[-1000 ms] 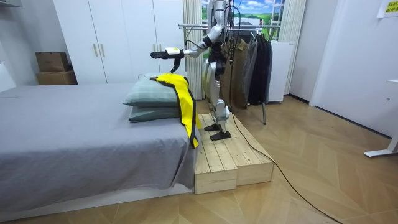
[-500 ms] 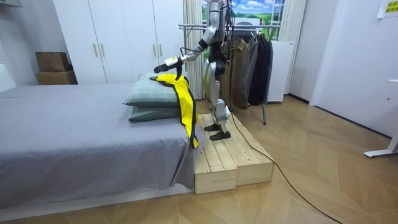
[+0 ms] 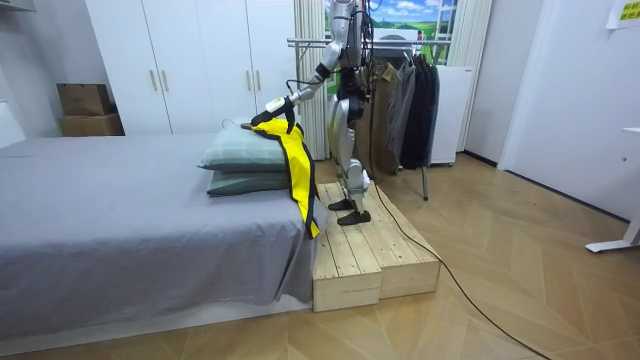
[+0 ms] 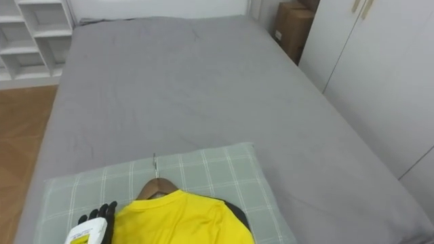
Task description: Hang clothes
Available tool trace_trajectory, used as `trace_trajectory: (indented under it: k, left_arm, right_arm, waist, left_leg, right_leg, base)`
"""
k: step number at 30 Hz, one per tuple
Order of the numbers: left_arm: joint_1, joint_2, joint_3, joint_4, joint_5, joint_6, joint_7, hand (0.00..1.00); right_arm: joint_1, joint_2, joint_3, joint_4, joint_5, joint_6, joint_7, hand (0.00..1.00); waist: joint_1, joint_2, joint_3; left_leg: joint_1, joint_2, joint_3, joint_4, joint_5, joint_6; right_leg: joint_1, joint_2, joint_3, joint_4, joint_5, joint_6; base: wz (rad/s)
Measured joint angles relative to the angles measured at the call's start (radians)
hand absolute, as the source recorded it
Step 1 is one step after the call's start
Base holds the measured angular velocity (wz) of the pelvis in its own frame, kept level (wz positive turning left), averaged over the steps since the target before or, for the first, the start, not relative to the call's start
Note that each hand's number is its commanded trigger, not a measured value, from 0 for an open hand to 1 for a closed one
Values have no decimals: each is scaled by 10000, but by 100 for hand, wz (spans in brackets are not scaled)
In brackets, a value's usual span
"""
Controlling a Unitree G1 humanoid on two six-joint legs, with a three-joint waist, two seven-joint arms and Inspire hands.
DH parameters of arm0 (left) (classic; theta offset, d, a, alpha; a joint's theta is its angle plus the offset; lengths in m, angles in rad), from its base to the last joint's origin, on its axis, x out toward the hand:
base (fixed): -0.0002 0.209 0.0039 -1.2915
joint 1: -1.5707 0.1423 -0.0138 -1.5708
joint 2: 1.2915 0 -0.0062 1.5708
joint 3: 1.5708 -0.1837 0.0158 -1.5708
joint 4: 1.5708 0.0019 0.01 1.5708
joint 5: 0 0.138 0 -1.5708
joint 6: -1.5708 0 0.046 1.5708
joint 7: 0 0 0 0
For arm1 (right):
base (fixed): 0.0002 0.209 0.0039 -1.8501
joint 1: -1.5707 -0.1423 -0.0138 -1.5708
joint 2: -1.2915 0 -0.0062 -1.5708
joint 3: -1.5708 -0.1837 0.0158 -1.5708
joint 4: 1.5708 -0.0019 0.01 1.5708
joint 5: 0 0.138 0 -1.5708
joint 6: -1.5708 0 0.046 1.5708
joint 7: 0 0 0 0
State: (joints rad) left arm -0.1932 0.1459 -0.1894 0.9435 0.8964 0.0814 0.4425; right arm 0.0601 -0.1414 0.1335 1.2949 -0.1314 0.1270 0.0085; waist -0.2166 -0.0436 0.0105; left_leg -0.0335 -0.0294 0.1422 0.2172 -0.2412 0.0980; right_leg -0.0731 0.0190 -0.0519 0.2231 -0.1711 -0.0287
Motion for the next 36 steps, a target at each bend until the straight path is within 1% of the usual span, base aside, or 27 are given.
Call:
trace_trajectory:
  k: [2,4,6,9,11,14,18,23,26,29,32,36]
  left_arm:
    - [-17,4,2,12,-9,-7,-4,0]
    - [-101,7,95,11,-8,-15,-33,0]
    - [-277,45,170,21,-8,-15,-64,0]
    - [-741,63,277,640,-12,-40,-216,0]
    - [-850,101,274,742,-17,-67,-221,0]
    - [-950,233,295,996,-64,-84,-221,0]
    - [-1002,327,326,1004,-386,-87,-253,0]
    - [-1403,499,342,1486,-421,-70,-656,0]
    - [-1543,524,336,1743,-427,-66,-848,0]
    - [-1552,540,331,1782,-426,-60,-1041,0]
    - [-1553,569,323,1781,-423,-60,-1105,0]
    - [-1553,578,311,1781,-423,-60,-1111,0]
  right_arm:
    - [-17,0,-1,128,50,-58,-67,0]
    - [-22,2,-3,276,187,-67,-59,0]
    - [-31,0,-4,383,279,-60,-58,0]
    - [-24,1,-1,527,404,-45,-48,0]
    - [-19,0,-4,562,406,-38,-48,0]
    - [-17,-1,0,559,398,-45,-50,0]
    - [-36,-1,22,544,336,-67,-55,0]
    - [-68,-6,21,545,292,-75,-62,0]
    - [-70,-6,27,543,297,-77,-58,0]
    - [-119,-6,30,528,297,-78,-58,0]
    - [-214,-6,34,446,309,-82,-59,0]
    - [-215,-6,38,349,311,-86,-59,0]
  waist:
    - [-10,-23,8]
    - [-5,-75,42]
    - [4,-130,47]
    - [-3,-242,102]
    - [-6,-284,76]
    - [10,-316,54]
    - [35,-319,43]
    - [34,-329,30]
    - [37,-330,30]
    - [50,-332,31]
    - [51,-331,31]
    - [41,-327,30]
  left_leg:
    - [7,2,10,5,0,0]
    - [-41,6,8,38,1,-1]
    - [-173,8,4,71,1,-1]
    - [-233,25,16,92,0,-1]
    - [-291,33,35,38,5,-9]
    - [-306,53,105,46,23,-20]
    - [-371,74,162,70,23,-21]
    - [-470,88,185,161,23,-21]
    - [-426,94,201,171,26,-22]
    - [-432,117,249,206,25,-22]
    - [-459,164,341,198,22,-24]
    - [-484,190,356,202,25,-32]
  right_leg:
    - [4,1,12,0,0,0]
    - [-18,0,-13,-12,-1,0]
    - [-155,-2,-15,17,1,-2]
    - [-187,13,-17,17,15,-25]
    - [-286,21,-3,23,34,-47]
    - [-341,47,70,20,63,-66]
    - [-408,74,177,-3,108,-74]
    - [-474,70,188,-4,143,-67]
    - [-425,70,190,-1,155,-67]
    - [-423,89,217,6,188,-79]
    - [-451,132,239,4,241,-97]
    - [-463,156,248,5,275,-126]
  base:
    - [0]
    - [0]
    - [0]
    - [0]
    - [-5]
    - [-7]
    - [-5]
    - [0]
    - [0]
    - [-3]
    - [-8]
    - [-2]
